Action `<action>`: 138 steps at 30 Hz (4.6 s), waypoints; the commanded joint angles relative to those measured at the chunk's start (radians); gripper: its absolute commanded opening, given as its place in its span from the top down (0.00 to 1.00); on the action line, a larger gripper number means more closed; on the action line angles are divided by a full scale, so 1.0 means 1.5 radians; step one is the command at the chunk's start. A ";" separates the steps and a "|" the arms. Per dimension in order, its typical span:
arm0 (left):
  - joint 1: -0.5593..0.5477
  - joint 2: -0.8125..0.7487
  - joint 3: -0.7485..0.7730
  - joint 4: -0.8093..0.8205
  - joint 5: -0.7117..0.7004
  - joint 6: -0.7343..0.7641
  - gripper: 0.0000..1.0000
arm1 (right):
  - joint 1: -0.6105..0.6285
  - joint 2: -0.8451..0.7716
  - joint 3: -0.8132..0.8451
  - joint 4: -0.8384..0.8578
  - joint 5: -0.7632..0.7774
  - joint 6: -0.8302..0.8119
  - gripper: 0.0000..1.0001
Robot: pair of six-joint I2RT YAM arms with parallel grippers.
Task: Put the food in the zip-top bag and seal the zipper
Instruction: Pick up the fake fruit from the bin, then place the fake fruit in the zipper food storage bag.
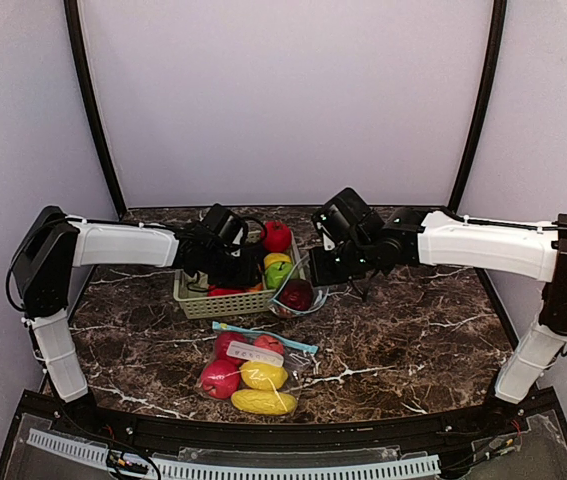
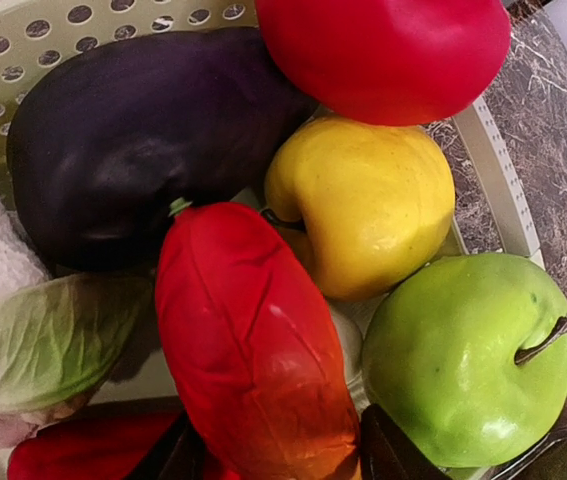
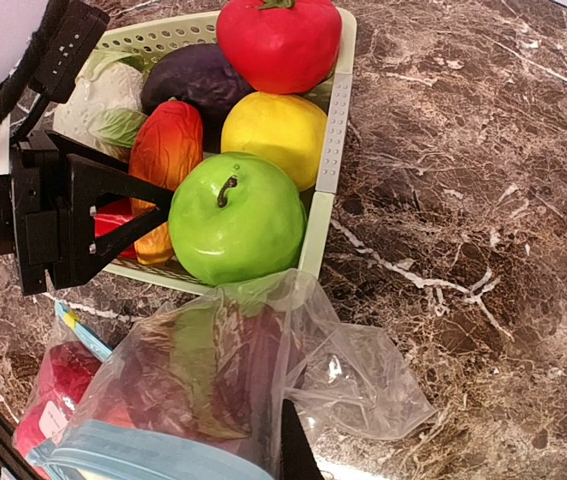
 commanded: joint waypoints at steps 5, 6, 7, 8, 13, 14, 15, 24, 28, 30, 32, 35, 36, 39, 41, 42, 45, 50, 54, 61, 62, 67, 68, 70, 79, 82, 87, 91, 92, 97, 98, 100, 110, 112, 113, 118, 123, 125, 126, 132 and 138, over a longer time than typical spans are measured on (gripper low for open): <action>0.004 -0.009 0.015 -0.009 -0.003 0.005 0.59 | -0.003 0.006 0.018 0.014 -0.001 -0.003 1.00; 0.004 -0.011 0.014 -0.008 -0.005 0.006 0.59 | -0.003 0.006 0.018 0.014 -0.001 -0.003 1.00; 0.003 -0.016 0.013 -0.009 -0.006 0.008 0.59 | -0.003 0.006 0.017 0.014 -0.001 -0.003 1.00; 0.003 -0.020 0.014 -0.010 -0.006 0.011 0.60 | -0.003 0.006 0.016 0.014 -0.001 -0.003 1.00; 0.004 -0.049 0.002 -0.015 -0.010 0.020 0.62 | -0.003 0.006 0.018 0.014 -0.001 -0.003 1.00; 0.003 -0.067 -0.002 -0.015 -0.017 0.020 0.62 | -0.003 0.006 0.018 0.014 0.000 -0.003 1.00; 0.004 -0.077 -0.010 -0.017 -0.021 0.021 0.62 | -0.003 0.006 0.019 0.015 0.001 -0.004 1.00; -0.017 -0.233 -0.035 -0.054 0.051 0.045 0.63 | -0.003 0.018 0.035 0.019 -0.007 -0.018 1.00; -0.045 -0.299 -0.036 -0.114 0.121 0.078 0.63 | -0.003 0.017 0.039 0.019 -0.004 -0.025 1.00; -0.063 -0.328 -0.033 -0.137 0.159 0.083 0.63 | -0.003 0.019 0.041 0.020 -0.005 -0.028 1.00; -0.081 -0.347 -0.031 -0.147 0.204 0.075 0.63 | -0.003 0.023 0.045 0.019 -0.007 -0.028 1.00; -0.107 -0.349 -0.022 -0.156 0.283 0.054 0.63 | -0.002 0.031 0.053 0.019 -0.011 -0.026 1.00; -0.112 -0.347 -0.016 -0.165 0.288 0.046 0.63 | -0.003 0.034 0.056 0.019 -0.011 -0.026 1.00; -0.126 -0.324 -0.007 -0.180 0.327 0.035 0.64 | -0.002 0.037 0.060 0.018 -0.009 -0.027 1.00; -0.130 -0.305 -0.002 -0.196 0.342 0.036 0.64 | -0.002 0.038 0.063 0.019 -0.009 -0.028 1.00; -0.131 -0.291 0.000 -0.208 0.348 0.041 0.64 | -0.002 0.037 0.064 0.019 -0.010 -0.028 1.00; -0.132 -0.265 0.018 -0.235 0.349 0.053 0.64 | -0.001 0.033 0.062 0.022 -0.012 -0.031 1.00; -0.132 -0.215 0.062 -0.285 0.312 0.082 0.64 | 0.011 0.029 0.057 0.041 -0.020 -0.045 1.00; -0.121 -0.177 0.088 -0.295 0.290 0.091 0.64 | 0.024 0.026 0.056 0.049 -0.017 -0.063 1.00; -0.079 -0.153 0.092 -0.285 0.279 0.096 0.65 | 0.051 0.019 0.042 0.060 -0.010 -0.090 1.00; -0.074 -0.151 0.092 -0.285 0.282 0.097 0.65 | 0.052 0.018 0.039 0.064 -0.014 -0.089 1.00; -0.068 -0.121 0.095 -0.285 0.309 0.106 0.65 | 0.059 0.003 0.017 0.105 -0.063 -0.100 1.00; -0.068 -0.117 0.098 -0.285 0.309 0.108 0.65 | 0.059 0.000 0.013 0.111 -0.072 -0.103 1.00; -0.067 -0.107 0.104 -0.287 0.310 0.114 0.65 | 0.058 -0.006 0.004 0.116 -0.081 -0.109 1.00; -0.068 -0.033 0.195 -0.313 0.340 0.169 0.60 | 0.050 -0.026 -0.034 0.114 -0.081 -0.078 1.00; -0.068 -0.009 0.211 -0.333 0.314 0.194 0.56 | 0.031 -0.028 -0.049 0.113 -0.087 -0.044 1.00; -0.070 -0.005 0.210 -0.330 0.326 0.243 0.58 | -0.006 -0.037 -0.082 0.140 -0.150 -0.008 1.00; -0.072 -0.011 0.215 -0.354 0.322 0.293 0.60 | -0.029 -0.039 -0.094 0.162 -0.222 -0.030 1.00; -0.072 -0.011 0.215 -0.365 0.319 0.300 0.60 | -0.032 -0.037 -0.092 0.157 -0.222 -0.037 1.00; -0.072 -0.011 0.197 -0.357 0.312 0.283 0.60 | -0.060 -0.014 -0.087 0.100 -0.206 -0.035 1.00; -0.072 -0.010 0.188 -0.348 0.317 0.278 0.60 | -0.064 -0.008 -0.087 0.094 -0.205 -0.032 1.00; -0.072 -0.006 0.178 -0.319 0.331 0.262 0.60 | -0.067 0.004 -0.093 0.090 -0.206 -0.027 0.99; -0.072 0.034 0.179 -0.240 0.358 0.221 0.62 | -0.068 0.018 -0.101 0.056 -0.154 -0.022 0.75; -0.072 0.043 0.182 -0.232 0.357 0.215 0.62 | -0.067 0.011 -0.101 0.047 -0.144 -0.022 0.65; -0.072 0.050 0.183 -0.230 0.351 0.211 0.62 | -0.067 0.006 -0.103 0.043 -0.139 -0.023 0.61; -0.072 0.062 0.195 -0.222 0.340 0.197 0.62 | -0.066 -0.032 -0.110 0.018 -0.104 -0.028 0.47; -0.072 0.063 0.202 -0.217 0.350 0.192 0.62 | -0.064 -0.068 -0.114 -0.002 -0.082 -0.030 0.36; -0.072 0.063 0.203 -0.216 0.353 0.191 0.62 | -0.064 -0.077 -0.114 -0.010 -0.068 -0.028 0.34; -0.072 0.063 0.203 -0.217 0.353 0.191 0.63 | -0.064 -0.080 -0.114 -0.013 -0.061 -0.028 0.34; -0.072 0.062 0.208 -0.217 0.352 0.188 0.62 | -0.061 -0.079 -0.110 -0.036 -0.038 -0.027 0.47; -0.072 0.065 0.217 -0.218 0.354 0.188 0.63 | -0.052 -0.076 -0.116 -0.035 -0.038 -0.032 0.66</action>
